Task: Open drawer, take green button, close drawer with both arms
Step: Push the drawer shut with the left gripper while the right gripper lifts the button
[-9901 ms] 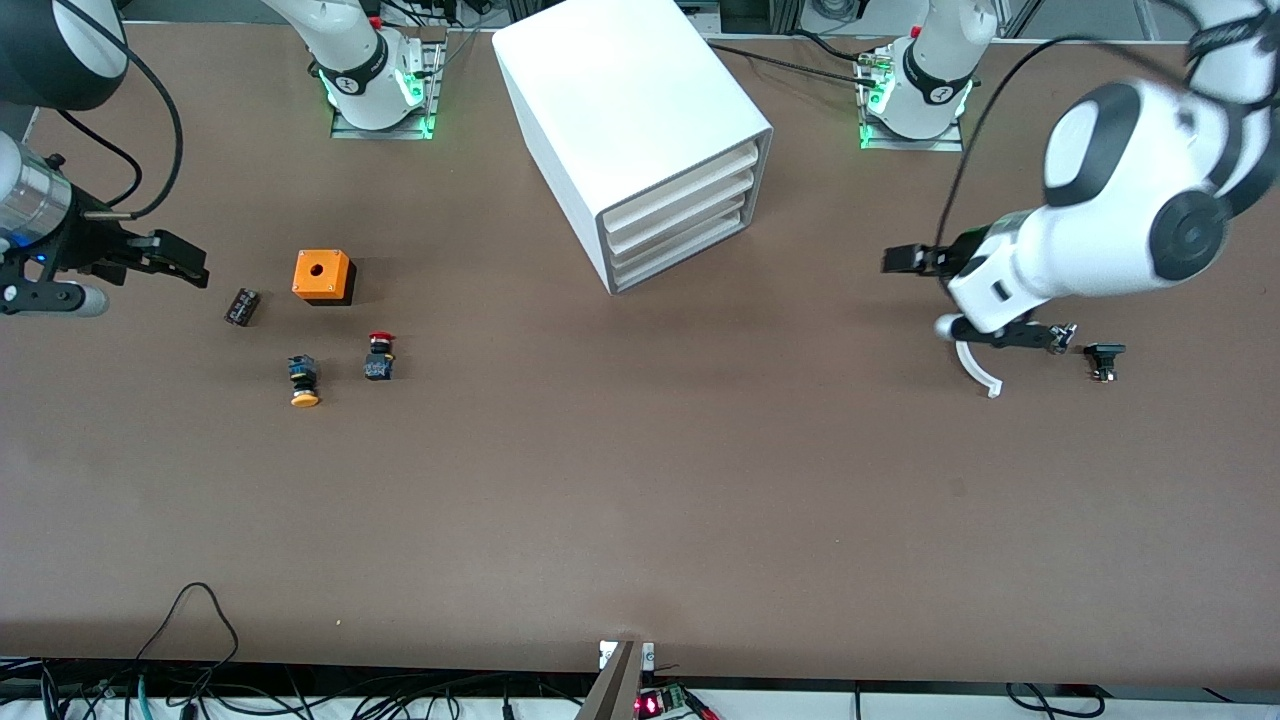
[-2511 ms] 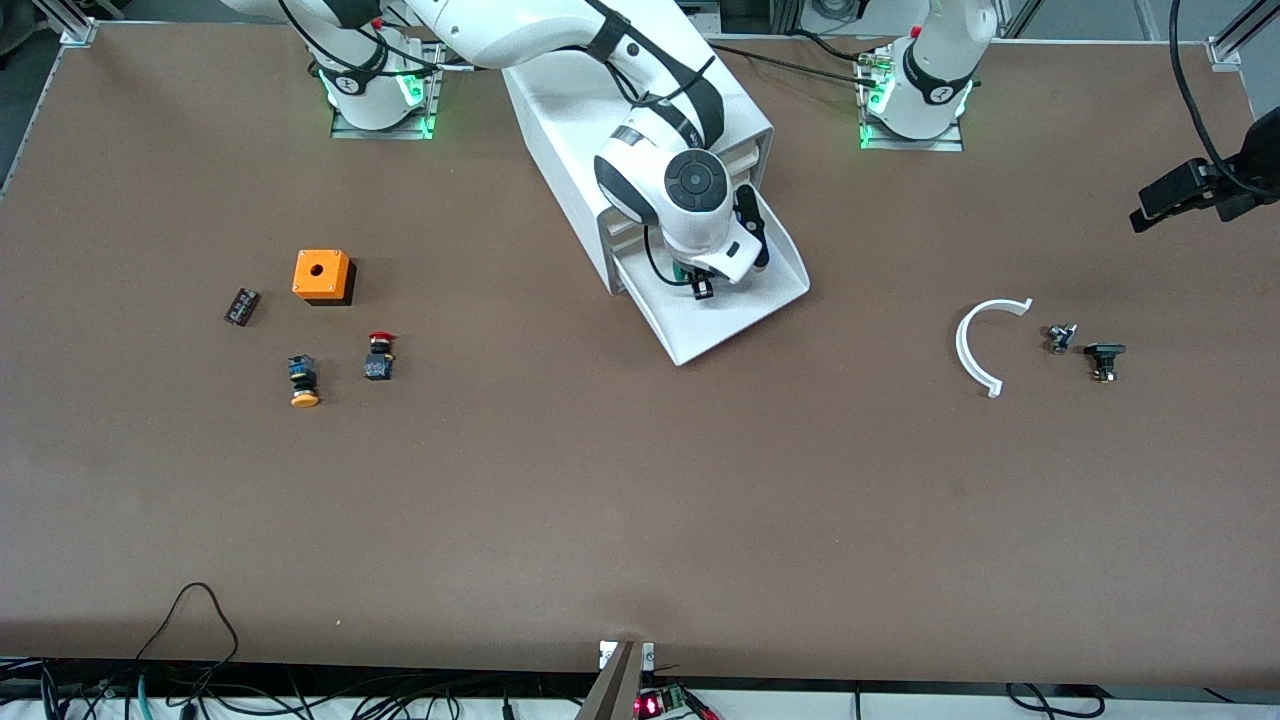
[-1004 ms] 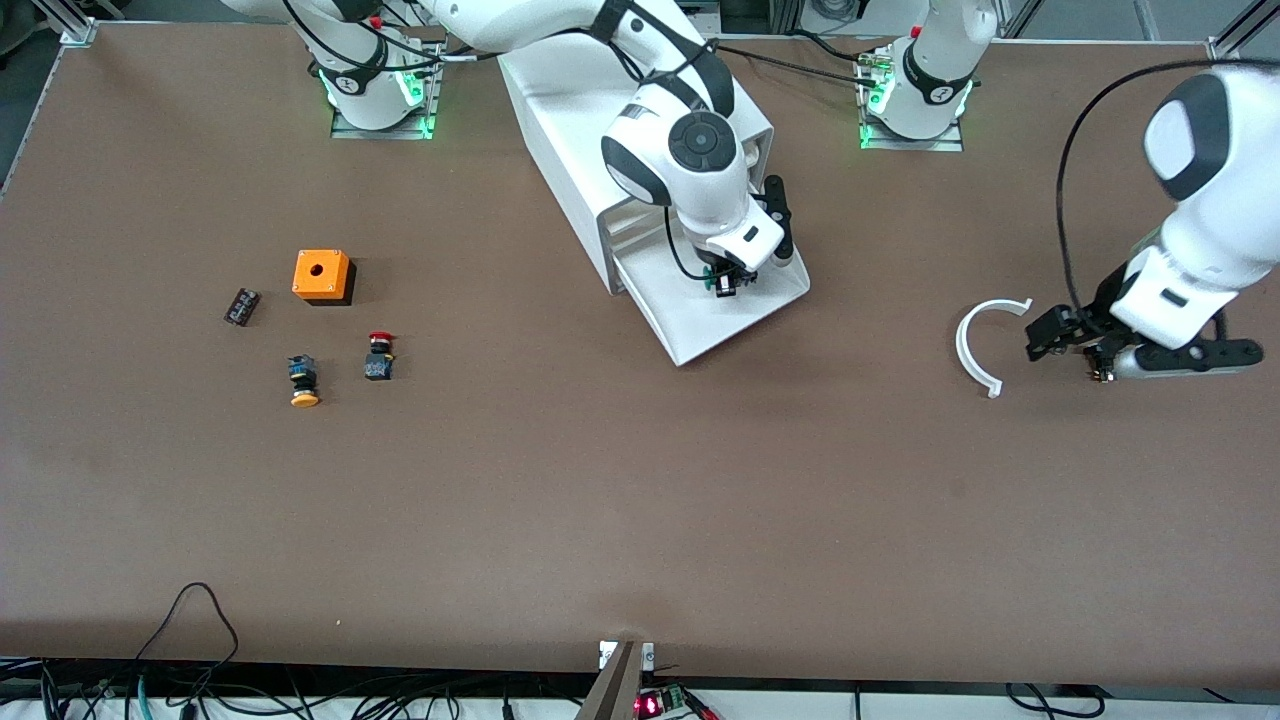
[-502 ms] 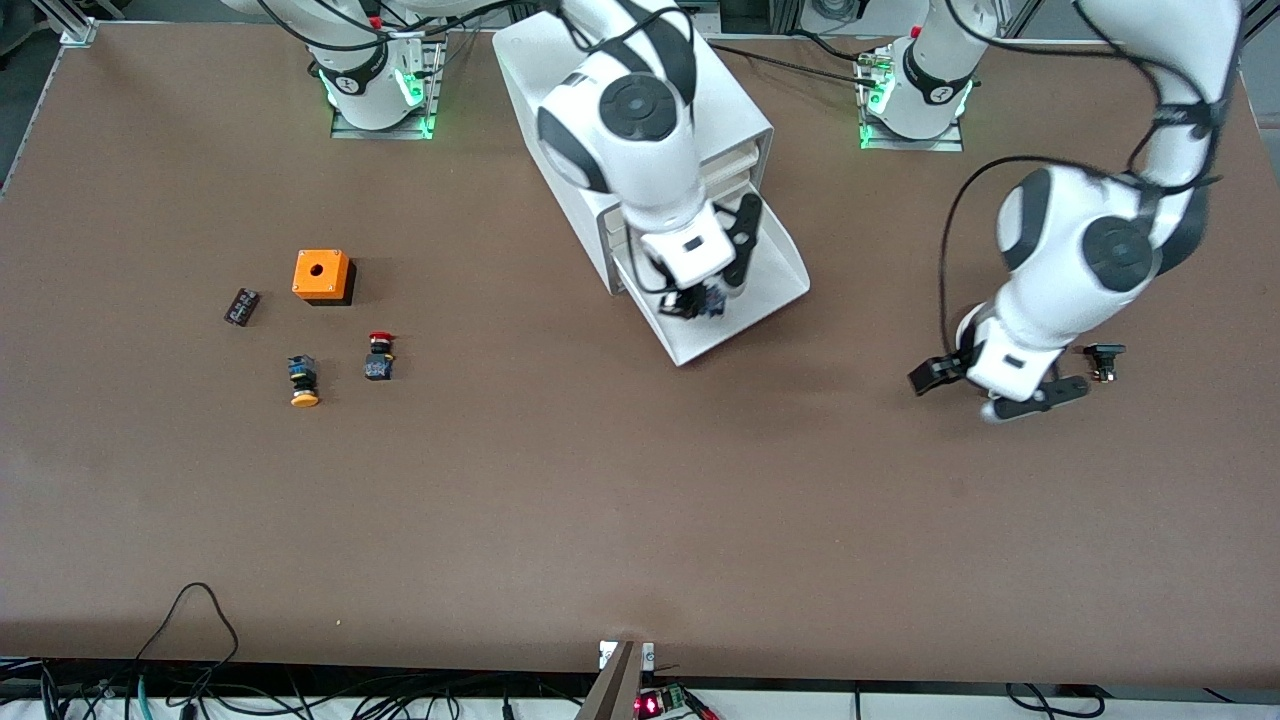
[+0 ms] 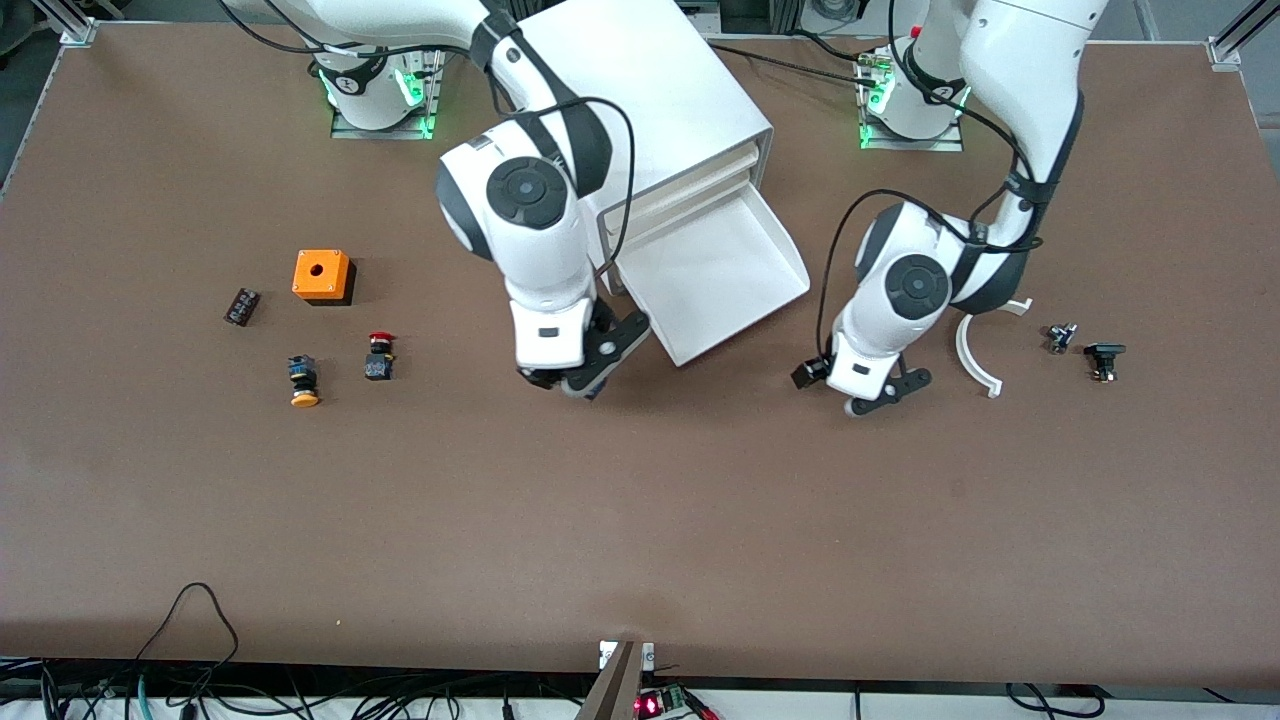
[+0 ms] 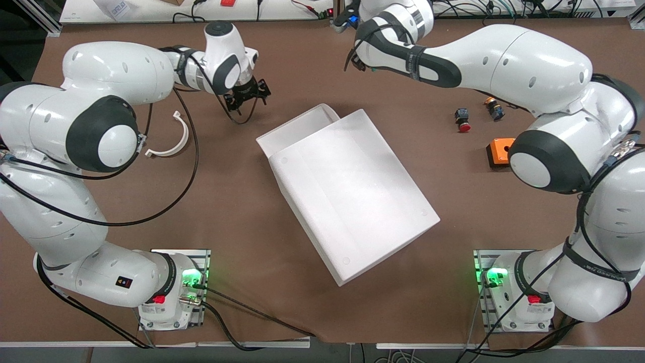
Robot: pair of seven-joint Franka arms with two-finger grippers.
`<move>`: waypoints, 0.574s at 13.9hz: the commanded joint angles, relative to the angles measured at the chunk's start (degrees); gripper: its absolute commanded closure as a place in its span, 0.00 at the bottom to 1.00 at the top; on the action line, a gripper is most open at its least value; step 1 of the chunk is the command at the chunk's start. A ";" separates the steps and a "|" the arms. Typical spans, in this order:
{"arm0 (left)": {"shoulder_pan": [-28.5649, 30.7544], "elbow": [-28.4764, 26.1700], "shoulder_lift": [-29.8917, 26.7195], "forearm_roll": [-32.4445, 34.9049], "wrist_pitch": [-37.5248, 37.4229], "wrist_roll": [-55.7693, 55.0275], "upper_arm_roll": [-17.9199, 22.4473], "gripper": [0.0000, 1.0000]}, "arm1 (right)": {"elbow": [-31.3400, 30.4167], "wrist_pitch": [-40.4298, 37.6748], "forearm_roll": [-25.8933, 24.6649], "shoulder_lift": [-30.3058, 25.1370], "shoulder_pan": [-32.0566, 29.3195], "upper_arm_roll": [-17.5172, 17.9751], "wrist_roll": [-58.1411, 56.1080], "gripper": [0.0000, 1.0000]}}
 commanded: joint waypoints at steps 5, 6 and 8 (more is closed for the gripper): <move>-0.37 -4.19 -2.44 -4.29 -1.36 -0.03 -9.71 0.00 | -15.43 1.12 -1.26 -5.80 -7.72 0.46 13.29 0.77; -0.37 -4.89 -2.62 -4.38 -1.36 0.15 -11.21 0.00 | -16.57 1.47 -1.26 -5.89 -8.86 0.46 13.38 0.77; -0.37 -6.03 -2.97 -4.38 -1.53 0.24 -15.25 0.00 | -19.46 4.62 -1.26 -5.98 -10.09 0.46 13.38 0.77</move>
